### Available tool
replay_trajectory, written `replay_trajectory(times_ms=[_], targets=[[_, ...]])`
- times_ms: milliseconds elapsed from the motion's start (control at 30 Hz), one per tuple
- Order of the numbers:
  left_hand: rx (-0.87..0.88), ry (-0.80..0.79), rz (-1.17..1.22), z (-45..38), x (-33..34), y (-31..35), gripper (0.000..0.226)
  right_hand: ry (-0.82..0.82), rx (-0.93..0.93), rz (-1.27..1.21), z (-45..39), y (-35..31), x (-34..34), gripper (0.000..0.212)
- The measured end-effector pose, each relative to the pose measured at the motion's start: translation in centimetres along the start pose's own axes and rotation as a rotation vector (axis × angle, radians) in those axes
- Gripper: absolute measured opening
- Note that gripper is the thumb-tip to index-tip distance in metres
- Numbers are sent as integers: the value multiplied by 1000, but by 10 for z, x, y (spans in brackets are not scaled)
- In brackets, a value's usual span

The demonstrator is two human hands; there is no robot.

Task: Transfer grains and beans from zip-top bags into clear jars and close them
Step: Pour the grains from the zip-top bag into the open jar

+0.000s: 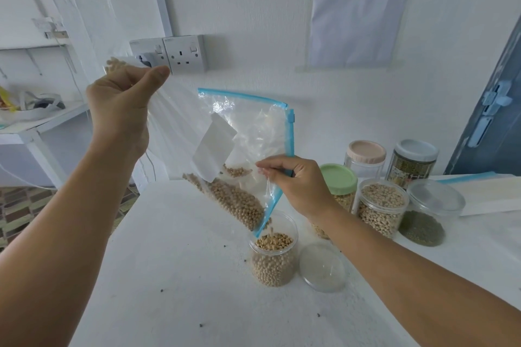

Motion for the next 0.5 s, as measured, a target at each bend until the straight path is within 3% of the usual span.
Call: replay_trajectory(times_ms=[500], targets=[[6, 0, -16, -1, 5, 0, 23, -9, 1, 9, 1, 1, -2, 19]])
Point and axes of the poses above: each hand's wrist, its own z-axis away from the middle knuckle, its own x-axis out of the palm, y = z × x, the point moved 5 cm from there along -z, towards the middle knuckle, and after that the axes turned 11 degrees about y, right-handed, at the moved point
